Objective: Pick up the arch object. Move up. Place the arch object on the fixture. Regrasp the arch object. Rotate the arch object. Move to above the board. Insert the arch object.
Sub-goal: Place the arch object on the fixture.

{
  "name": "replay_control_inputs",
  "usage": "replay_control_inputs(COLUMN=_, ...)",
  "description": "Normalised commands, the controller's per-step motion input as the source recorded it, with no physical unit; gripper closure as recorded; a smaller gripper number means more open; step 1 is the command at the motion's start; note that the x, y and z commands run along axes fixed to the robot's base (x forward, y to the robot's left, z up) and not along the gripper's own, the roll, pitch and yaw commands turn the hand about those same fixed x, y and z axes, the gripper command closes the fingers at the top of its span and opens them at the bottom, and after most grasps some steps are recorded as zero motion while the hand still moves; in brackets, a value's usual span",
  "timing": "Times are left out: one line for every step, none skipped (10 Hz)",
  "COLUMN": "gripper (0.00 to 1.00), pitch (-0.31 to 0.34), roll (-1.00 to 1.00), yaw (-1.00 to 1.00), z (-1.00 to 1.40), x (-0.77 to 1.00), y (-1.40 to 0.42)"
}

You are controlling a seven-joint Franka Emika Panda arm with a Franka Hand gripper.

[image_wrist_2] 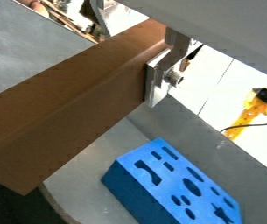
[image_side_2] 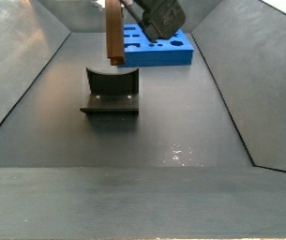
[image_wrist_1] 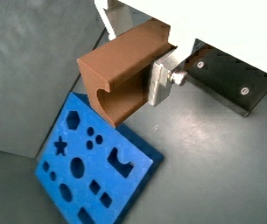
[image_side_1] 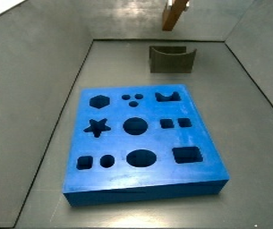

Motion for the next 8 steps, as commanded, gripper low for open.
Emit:
replay_control_inputs(gripper=1.0, pitch=0.036, roll=-0.23, yaw=-0.2, z=-0.01, x=0.08, y=0.03)
replay_control_inputs(gripper=1.0, pitch=-0.01, roll=-0.1, yaw=-0.16, z=-1.0, x=0.1, y=0.13)
replay_control_inputs(gripper=1.0, pitch=-0.033, roll=-0.08, yaw=-0.14, z=-1.0, x=0.1, y=0.13)
replay_control_inputs(gripper=1.0, pitch=-0.056, roll=-0.09, yaw=-0.11, z=-1.0, x=0.12, y=0.11)
replay_control_inputs(gripper=1.0, pitch=-0.075, roll=-0.08, yaw=-0.08, z=-1.0, x=0.12, y=0.1)
replay_control_inputs(gripper=1.0, pitch=-0.089, roll=-0.07, yaw=-0.06, z=-1.0, x=0.12, y=0.1)
replay_control_inputs(gripper=1.0, pitch=-0.094, roll=-0.06, yaw=-0.03, z=-0.92, x=0.12, y=0.08)
replay_control_inputs(gripper=1.0, pitch=-0.085, roll=-0.06, yaw=-0.01, z=-0.74, x=0.1, y=0.05)
